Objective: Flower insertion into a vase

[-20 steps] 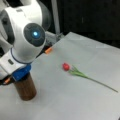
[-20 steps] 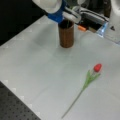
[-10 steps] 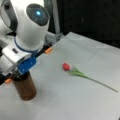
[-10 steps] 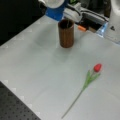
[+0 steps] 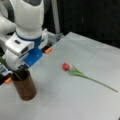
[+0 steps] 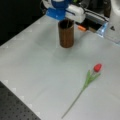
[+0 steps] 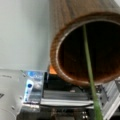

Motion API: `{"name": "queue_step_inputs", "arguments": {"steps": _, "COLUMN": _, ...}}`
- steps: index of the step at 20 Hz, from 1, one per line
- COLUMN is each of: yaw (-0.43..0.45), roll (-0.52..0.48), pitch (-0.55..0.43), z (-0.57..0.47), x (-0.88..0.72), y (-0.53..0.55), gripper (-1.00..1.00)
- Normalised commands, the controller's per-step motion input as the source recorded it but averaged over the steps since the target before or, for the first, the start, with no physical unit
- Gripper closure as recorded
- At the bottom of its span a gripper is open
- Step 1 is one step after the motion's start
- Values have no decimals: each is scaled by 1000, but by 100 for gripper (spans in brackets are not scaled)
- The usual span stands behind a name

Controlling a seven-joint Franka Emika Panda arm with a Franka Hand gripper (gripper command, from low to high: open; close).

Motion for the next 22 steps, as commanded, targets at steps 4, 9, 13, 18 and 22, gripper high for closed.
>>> {"name": "queue_step_inputs", "arguments": {"steps": 4, "yaw": 37, "roll": 129, "pitch": -369, "z": 49, "x": -146, "y": 602, "gripper": -100}}
{"name": "queue_step_inputs", "arguments": {"steps": 9, "yaw": -35, "roll": 22, "pitch": -217, "z": -20, "x": 70, "y": 606, "gripper": -100}}
{"name": "queue_step_inputs", "arguments": {"steps": 13, "yaw": -110, "roll": -35, "pitch": -134, "z": -21, "x": 200, "y": 608, "gripper": -100}}
{"name": "queue_step_inputs", "arguments": {"steps": 18, "yaw": -131, "roll": 6, "pitch": -39, "z": -41, "x": 258, "y": 401, "gripper": -100}}
{"name": "queue_step_inputs", "arguments": {"steps": 22, "yaw": -156, "roll": 79, "pitch": -4, "z": -89, "x": 287, "y": 301, "gripper": -100}}
